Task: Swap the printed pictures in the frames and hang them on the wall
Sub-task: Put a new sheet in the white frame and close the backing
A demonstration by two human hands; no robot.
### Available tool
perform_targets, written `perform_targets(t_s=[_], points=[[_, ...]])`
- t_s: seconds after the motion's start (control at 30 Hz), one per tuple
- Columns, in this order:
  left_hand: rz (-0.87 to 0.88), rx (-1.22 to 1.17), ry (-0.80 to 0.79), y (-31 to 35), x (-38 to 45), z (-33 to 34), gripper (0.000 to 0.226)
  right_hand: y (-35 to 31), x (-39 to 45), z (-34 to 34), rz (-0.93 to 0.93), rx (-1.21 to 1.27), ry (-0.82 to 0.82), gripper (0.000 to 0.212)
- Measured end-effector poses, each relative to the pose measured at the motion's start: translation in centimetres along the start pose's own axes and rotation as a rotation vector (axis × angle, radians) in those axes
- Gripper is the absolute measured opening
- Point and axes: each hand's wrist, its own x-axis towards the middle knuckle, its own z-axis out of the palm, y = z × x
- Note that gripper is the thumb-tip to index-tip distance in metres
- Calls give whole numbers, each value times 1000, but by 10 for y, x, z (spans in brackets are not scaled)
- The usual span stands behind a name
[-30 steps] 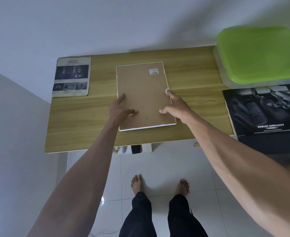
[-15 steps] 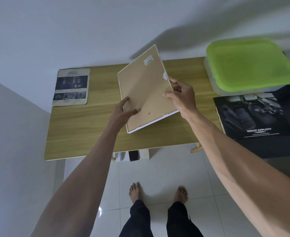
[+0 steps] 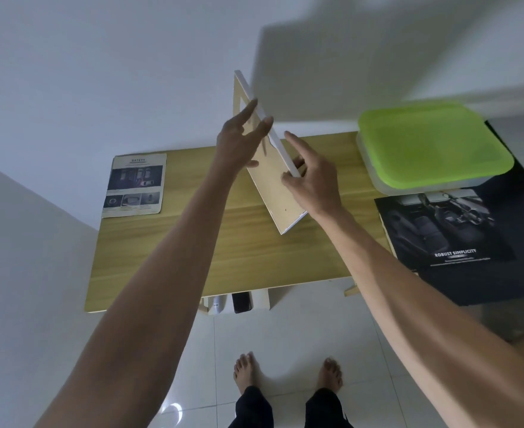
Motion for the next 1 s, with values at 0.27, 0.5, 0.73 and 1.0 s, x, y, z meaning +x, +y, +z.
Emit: perform_targets(t_s=[0.27, 0.5, 0.73, 1.0], points=[[-17, -75, 66, 11, -6, 3, 84, -13, -7, 12, -91, -107, 36, 86], [-78, -270, 228, -3, -18, -29, 78, -8, 8, 10, 42, -43, 8, 68], [-70, -537, 240, -31, -23, -64, 72, 21, 34, -11, 402, 255, -13, 39], [-6, -541, 248, -15, -27, -65, 64, 4, 42, -19, 329, 433, 81, 43]])
